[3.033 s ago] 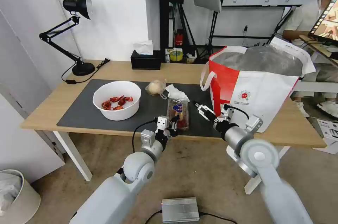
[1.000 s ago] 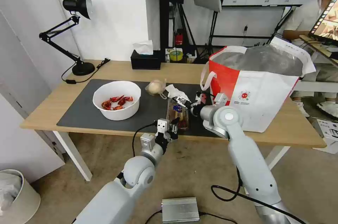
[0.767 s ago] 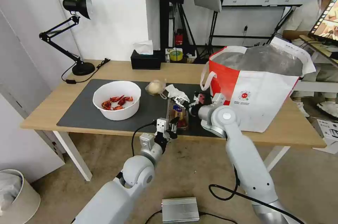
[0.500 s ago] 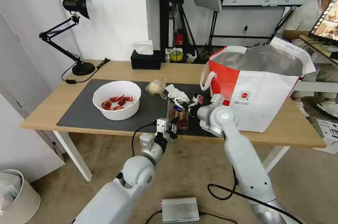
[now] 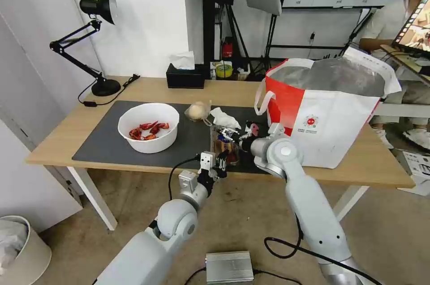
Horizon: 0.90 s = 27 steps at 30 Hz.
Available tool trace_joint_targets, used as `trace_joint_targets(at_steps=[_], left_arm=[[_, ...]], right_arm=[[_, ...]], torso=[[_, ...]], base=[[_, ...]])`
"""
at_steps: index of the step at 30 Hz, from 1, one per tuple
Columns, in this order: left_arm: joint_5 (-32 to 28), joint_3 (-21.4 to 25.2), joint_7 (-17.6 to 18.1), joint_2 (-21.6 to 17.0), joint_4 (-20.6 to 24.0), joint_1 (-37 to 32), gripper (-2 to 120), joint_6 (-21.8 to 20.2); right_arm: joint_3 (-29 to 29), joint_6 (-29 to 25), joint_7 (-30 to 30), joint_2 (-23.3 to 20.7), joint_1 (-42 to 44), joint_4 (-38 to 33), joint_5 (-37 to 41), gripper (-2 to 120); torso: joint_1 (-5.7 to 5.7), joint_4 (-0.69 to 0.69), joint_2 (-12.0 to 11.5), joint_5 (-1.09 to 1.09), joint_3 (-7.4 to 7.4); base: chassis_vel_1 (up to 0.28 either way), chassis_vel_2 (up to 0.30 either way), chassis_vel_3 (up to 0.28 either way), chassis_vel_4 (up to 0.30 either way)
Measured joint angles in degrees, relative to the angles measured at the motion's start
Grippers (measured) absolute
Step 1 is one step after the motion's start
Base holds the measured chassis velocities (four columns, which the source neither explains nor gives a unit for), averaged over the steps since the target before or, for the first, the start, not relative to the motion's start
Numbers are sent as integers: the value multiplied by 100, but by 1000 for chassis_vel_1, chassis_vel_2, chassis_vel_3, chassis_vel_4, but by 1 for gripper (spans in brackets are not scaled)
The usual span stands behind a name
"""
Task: Pick up the trash from the table and place it into the takeout bag.
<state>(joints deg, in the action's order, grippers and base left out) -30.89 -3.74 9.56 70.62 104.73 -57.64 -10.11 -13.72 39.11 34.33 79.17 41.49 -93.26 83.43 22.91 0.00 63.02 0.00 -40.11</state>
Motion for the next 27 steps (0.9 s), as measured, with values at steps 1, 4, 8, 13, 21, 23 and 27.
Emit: trace_joint_targets(at_steps=[1, 4, 8, 13, 21, 23, 27], left_arm=[[0, 0, 0, 0, 0, 0, 0, 0], [24, -6, -4, 12, 6, -30, 0, 6], [38, 4, -7, 8, 36, -58, 0, 13], [39, 8, -8, -7, 43, -42, 0, 19], [13, 144, -7, -96, 196, -116, 0, 20], [9, 203, -9, -127, 250, -152, 0, 20], [-2, 387, -69, -226, 403, -281, 0, 32]], right_arm=[[0, 0, 0, 0, 0, 0, 0, 56], [-23, 0, 1, -34, 67, -12, -7, 40], [-39, -2, 5, -75, 119, -11, 6, 22], [-51, -3, 1, -84, 113, 29, 27, 6], [-51, -4, 4, -32, 54, 79, 28, 0], [-51, -7, 4, -22, 52, 79, 26, 0], [-48, -12, -8, 1, 36, 79, 21, 0]], torso=[[0, 0, 0, 0, 0], [0, 0, -1, 0, 0], [0, 0, 0, 0, 1], [0, 0, 0, 0, 1], [0, -2, 0, -1, 1], [-1, -2, 0, -1, 1], [0, -2, 0, -1, 0]], base=[[0, 0, 0, 0], [0, 0, 0, 0], [0, 0, 0, 0], [0, 0, 0, 0], [0, 0, 0, 0], [0, 0, 0, 0], [0, 0, 0, 0]])
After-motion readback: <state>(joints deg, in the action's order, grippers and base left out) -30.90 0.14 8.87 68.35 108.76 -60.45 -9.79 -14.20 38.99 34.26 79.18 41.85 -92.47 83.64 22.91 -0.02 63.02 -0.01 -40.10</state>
